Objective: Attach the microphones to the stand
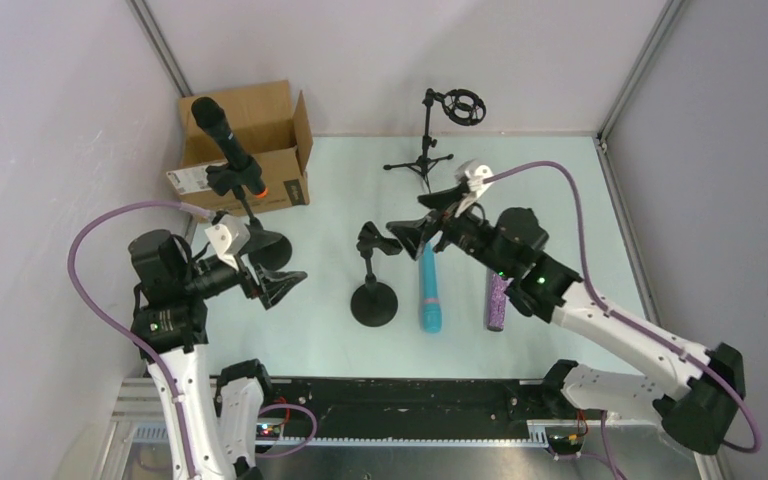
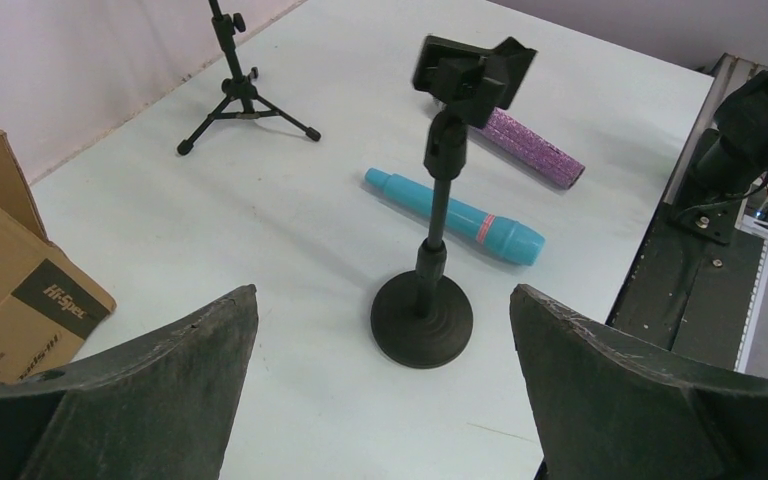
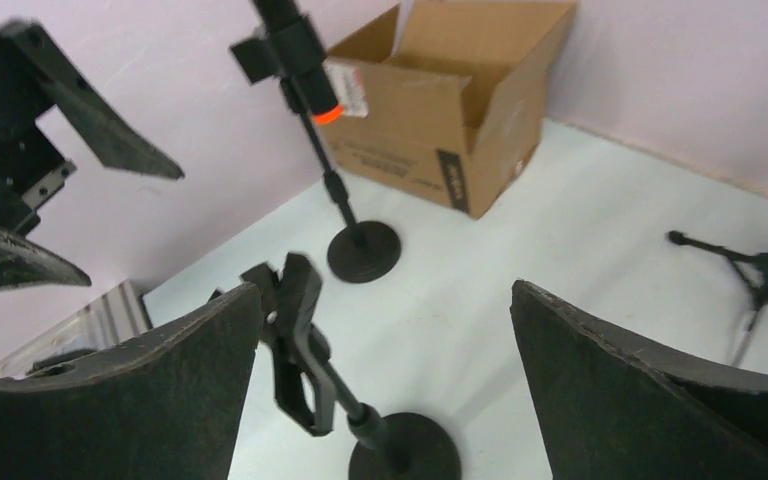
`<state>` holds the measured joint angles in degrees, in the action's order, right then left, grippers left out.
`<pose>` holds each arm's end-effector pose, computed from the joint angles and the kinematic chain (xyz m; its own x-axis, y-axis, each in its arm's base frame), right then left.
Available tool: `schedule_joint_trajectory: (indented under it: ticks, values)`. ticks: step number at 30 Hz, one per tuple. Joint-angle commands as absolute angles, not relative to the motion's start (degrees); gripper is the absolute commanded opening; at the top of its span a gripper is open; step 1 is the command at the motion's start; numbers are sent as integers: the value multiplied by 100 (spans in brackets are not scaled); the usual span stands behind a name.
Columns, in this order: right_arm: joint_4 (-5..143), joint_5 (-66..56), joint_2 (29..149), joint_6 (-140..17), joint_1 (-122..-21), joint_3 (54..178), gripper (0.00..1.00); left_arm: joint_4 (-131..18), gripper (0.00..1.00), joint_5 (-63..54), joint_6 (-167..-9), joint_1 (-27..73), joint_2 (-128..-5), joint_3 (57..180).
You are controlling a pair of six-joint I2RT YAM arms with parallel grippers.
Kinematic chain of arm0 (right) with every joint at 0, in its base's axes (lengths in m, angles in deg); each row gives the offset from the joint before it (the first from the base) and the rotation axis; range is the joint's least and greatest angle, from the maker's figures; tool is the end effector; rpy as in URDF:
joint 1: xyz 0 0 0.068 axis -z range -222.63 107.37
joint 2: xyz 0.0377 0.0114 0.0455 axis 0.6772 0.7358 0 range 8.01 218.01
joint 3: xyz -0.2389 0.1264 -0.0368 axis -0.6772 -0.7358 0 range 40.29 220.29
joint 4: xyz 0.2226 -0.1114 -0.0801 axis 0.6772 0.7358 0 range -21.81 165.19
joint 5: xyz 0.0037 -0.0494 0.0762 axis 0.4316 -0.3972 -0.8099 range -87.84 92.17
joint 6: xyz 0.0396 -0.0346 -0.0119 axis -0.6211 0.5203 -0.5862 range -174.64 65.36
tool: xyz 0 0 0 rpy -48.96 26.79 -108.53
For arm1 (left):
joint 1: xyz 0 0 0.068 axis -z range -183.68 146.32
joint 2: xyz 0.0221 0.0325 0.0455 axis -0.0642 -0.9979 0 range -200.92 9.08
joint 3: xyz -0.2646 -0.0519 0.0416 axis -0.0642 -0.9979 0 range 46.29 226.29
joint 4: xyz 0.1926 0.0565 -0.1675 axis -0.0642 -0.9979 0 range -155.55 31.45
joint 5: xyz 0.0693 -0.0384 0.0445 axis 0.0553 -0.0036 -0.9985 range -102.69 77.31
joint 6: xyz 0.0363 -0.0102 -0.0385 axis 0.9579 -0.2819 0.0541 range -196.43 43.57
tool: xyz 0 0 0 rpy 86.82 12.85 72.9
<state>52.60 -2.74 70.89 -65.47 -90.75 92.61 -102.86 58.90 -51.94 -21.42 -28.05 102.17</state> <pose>0.1716 0.1962 0.3722 -0.0926 0.1773 -0.9798 -0.7955 0.5786 0.1799 0.1046 -0.0020 0.3716 -0.0759 0.1132 -0.9907 0.8248 0.5655 0.0014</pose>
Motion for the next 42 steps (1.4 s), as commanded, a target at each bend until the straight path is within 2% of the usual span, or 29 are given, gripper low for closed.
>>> schedule_joint_trajectory:
  ticks: [1,6,11,23,30,32,34,36,38,42]
  values:
    - [5827,305,6374,-6804,-8837,9268,99,-10259,100,5857,-5085,-2088,-2891,10374]
    - [7010,1307,5896,-7332,-8704,9010,100,-10259,100,5863,-5069,-2092,-2949,10371]
    - [8113,1875,6237,-8254,-8644,8389,99,-10264,100,5859,-5085,-2082,-2944,10520]
    - [7195,1566,8933,-8804,-8782,8154,99,-10259,100,5878,-5174,-2074,-2759,10696]
    - [6717,1504,9628,-8971,-9116,8244,95,-10264,100,5783,-5132,-2074,-2688,10670]
    - [6707,1550,9798,-9012,-9178,8300,91,-10259,100,5777,-5109,-2073,-2702,10668]
    - [6771,1574,9889,-9105,-9201,8324,81,-10263,100,5762,-5092,-2069,-2724,10679]
    - [6957,1665,9895,-9214,-9217,8322,67,-10267,100,5740,-5078,-2073,-2739,10684]
    - [7174,1786,9868,-9269,-9211,8327,44,-10259,100,5749,-5024,-2073,-2740,10681]
    - [7555,2137,9692,-9237,-9226,8326,19,-10266,100,5843,-4961,-2069,-2783,10699]
